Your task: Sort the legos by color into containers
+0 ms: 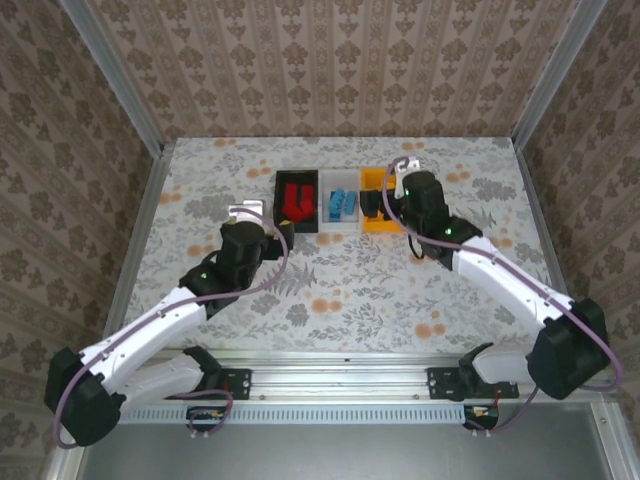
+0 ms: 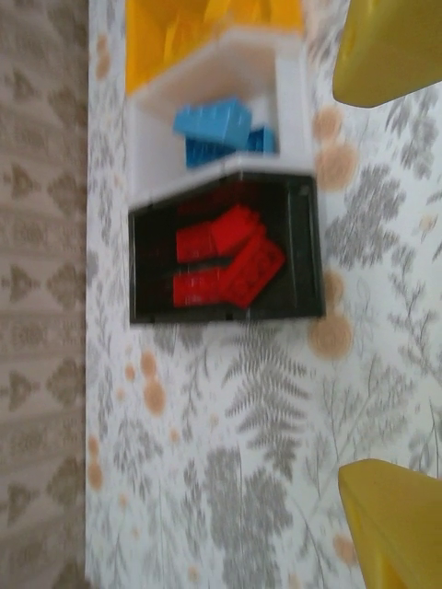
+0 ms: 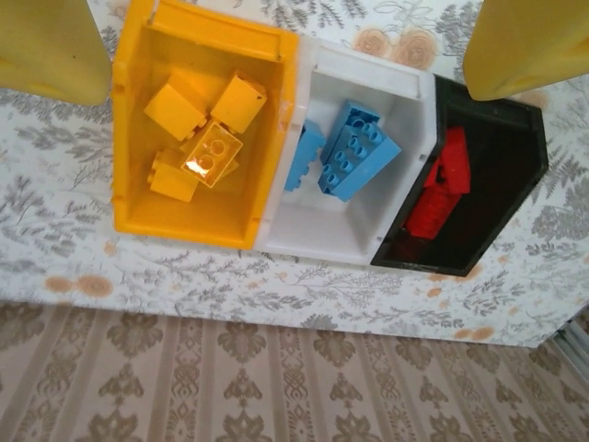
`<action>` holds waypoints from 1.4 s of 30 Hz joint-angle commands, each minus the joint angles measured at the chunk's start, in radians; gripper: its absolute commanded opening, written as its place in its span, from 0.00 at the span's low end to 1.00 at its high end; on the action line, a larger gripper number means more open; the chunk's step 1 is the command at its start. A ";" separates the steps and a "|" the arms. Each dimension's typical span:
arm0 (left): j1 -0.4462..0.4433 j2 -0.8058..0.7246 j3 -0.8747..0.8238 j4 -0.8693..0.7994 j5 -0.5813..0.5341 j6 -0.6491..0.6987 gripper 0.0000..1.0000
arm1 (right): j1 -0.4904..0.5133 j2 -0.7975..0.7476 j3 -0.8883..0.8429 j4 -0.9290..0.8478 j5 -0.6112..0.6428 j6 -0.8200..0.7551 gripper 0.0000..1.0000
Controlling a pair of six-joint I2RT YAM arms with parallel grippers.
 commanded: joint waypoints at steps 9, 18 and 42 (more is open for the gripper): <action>0.243 -0.112 -0.398 0.684 -0.029 0.412 1.00 | -0.081 -0.206 -0.345 0.266 0.172 -0.149 1.00; 0.492 0.048 -0.505 0.857 0.090 0.533 1.00 | -0.262 -0.064 -0.520 0.621 0.051 -0.261 1.00; 0.721 0.529 -0.330 0.991 0.390 0.389 1.00 | -0.427 0.259 -0.590 0.962 -0.063 -0.183 1.00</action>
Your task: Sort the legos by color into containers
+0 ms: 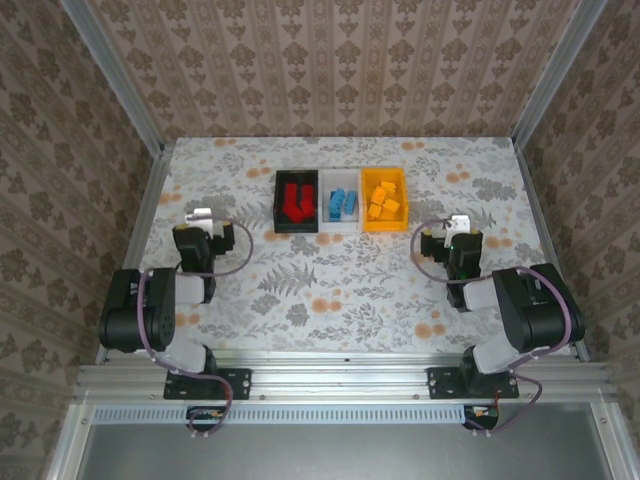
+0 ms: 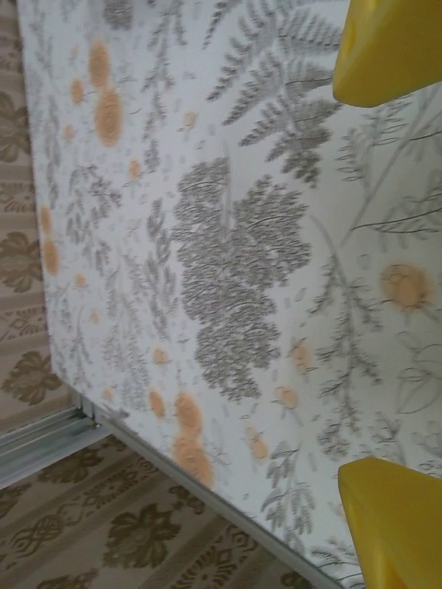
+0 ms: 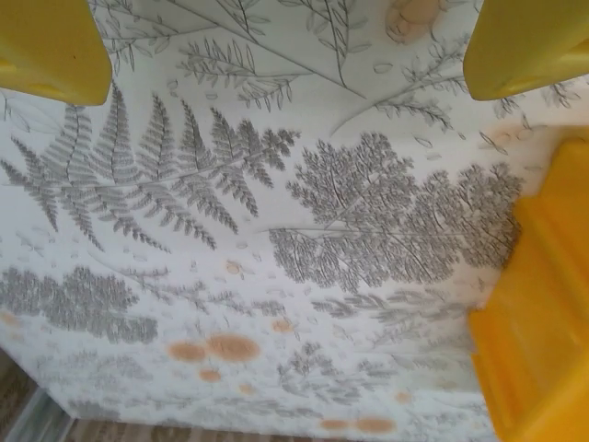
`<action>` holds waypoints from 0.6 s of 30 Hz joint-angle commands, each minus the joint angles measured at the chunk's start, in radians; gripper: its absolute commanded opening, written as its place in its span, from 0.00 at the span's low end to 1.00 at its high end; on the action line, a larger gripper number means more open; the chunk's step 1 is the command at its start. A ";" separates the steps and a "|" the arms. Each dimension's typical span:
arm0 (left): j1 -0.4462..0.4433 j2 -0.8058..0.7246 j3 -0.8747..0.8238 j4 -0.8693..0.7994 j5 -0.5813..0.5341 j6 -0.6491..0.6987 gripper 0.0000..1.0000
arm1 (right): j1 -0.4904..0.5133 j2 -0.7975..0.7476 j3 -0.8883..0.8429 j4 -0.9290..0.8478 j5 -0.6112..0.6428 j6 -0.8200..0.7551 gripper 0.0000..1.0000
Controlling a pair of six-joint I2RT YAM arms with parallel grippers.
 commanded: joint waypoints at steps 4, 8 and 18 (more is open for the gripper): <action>0.007 -0.005 0.016 -0.051 0.019 -0.023 1.00 | -0.040 -0.001 0.103 -0.043 -0.104 0.060 1.00; -0.001 -0.004 0.023 -0.061 0.038 -0.005 1.00 | -0.040 -0.004 0.107 -0.055 -0.104 0.061 1.00; -0.001 -0.004 0.021 -0.059 0.038 -0.007 1.00 | -0.036 -0.006 0.104 -0.051 -0.097 0.057 1.00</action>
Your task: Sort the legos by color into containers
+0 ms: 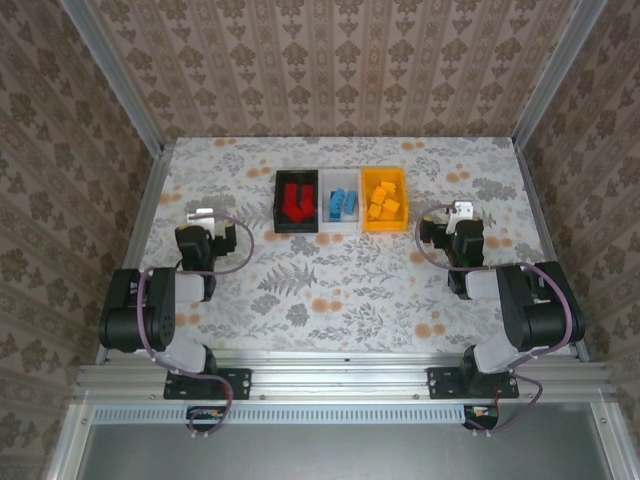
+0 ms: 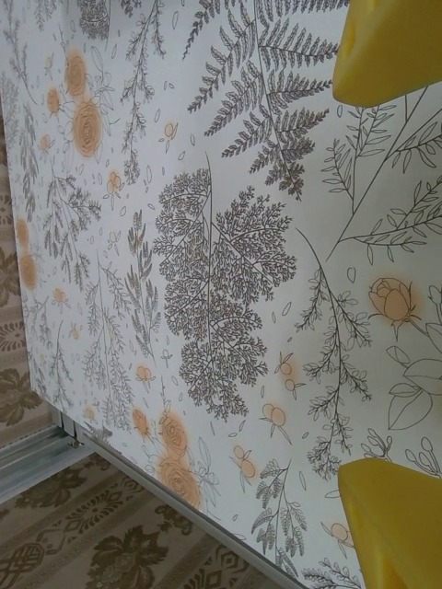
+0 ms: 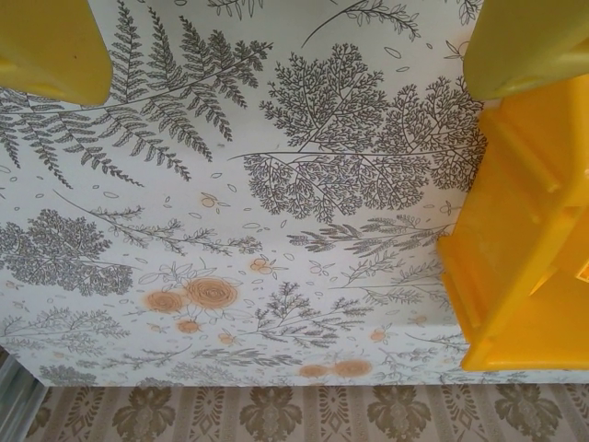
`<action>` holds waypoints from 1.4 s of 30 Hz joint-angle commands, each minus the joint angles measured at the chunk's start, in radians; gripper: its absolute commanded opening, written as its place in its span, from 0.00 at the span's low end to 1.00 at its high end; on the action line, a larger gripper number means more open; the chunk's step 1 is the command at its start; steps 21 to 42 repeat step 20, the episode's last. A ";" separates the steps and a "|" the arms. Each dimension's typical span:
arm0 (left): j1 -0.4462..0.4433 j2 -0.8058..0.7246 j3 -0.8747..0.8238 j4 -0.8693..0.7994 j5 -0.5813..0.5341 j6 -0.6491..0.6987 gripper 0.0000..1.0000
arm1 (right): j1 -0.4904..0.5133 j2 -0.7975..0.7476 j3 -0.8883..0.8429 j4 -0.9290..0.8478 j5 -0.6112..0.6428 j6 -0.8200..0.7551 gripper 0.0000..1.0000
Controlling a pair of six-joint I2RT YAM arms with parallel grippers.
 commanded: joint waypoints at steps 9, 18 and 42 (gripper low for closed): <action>0.003 0.000 0.021 -0.007 0.022 -0.010 1.00 | 0.003 -0.008 0.002 -0.004 -0.011 0.010 1.00; 0.008 -0.004 0.017 -0.003 0.037 -0.010 1.00 | 0.003 -0.009 0.002 -0.004 -0.011 0.010 1.00; 0.005 -0.005 0.014 0.001 0.031 -0.008 1.00 | 0.003 -0.010 0.001 -0.002 -0.011 0.010 1.00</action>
